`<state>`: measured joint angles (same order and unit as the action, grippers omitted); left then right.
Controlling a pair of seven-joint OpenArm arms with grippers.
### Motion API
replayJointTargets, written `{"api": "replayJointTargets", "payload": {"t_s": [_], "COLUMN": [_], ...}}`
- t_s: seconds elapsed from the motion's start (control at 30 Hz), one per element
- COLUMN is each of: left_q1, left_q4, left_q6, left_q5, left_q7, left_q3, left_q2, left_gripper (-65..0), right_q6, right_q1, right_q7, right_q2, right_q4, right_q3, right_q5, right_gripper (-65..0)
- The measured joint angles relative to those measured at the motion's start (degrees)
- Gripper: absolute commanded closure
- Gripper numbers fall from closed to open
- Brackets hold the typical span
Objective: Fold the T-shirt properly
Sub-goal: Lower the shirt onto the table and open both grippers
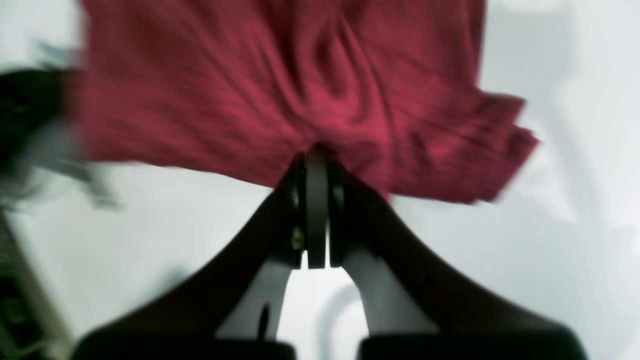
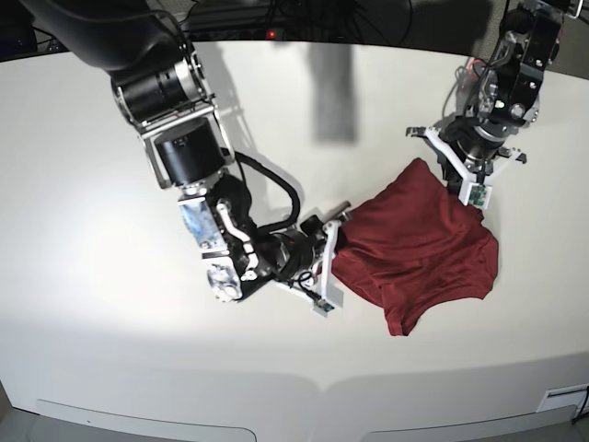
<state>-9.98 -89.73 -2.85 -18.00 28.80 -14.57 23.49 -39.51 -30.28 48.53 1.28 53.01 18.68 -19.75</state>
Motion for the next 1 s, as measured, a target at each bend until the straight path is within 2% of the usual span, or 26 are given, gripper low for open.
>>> {"api": "replayJointTargets", "payload": {"t_s": [0.1, 0.2, 0.3, 0.57, 0.77, 1.0], "left_q1": [0.4, 0.3, 0.4, 0.4, 0.5, 0.4], "left_q4": [2.2, 2.8, 2.9, 3.0, 3.1, 3.1], "left_q6": [0.3, 0.4, 0.4, -0.2, -1.1, -1.5], "left_q5": [-0.2, -0.2, -0.2, 3.2, 4.1, 4.3], "left_q7": [-1.3, -1.7, -1.7, -1.7, -1.8, -0.3], "left_q3": [0.0, 0.1, 0.2, 0.2, 0.2, 0.2], "left_q2": [0.0, 0.0, 0.0, 0.0, 1.6, 4.1], "left_gripper": [0.0, 0.0, 0.0, 0.0, 0.0, 0.0], "right_q6": [0.0, 0.0, -0.3, -0.2, -0.2, -0.2], "right_q1": [0.3, 1.3, 2.9, 8.6, 15.8, 23.1], "right_q7": [-3.6, -4.0, -3.0, 5.3, 11.7, 11.6], "right_q2": [0.2, 0.2, 0.2, 0.0, 0.3, -0.5], "right_q4": [0.0, 0.0, 0.2, 5.0, 16.2, 23.6], "right_q3": [0.0, -0.3, -0.3, -0.4, -0.3, -0.3], "right_q5": [3.8, 7.1, 7.2, -3.9, -4.4, -4.4], "right_gripper": [0.0, 0.0, 0.0, 0.0, 0.0, 0.0]}}
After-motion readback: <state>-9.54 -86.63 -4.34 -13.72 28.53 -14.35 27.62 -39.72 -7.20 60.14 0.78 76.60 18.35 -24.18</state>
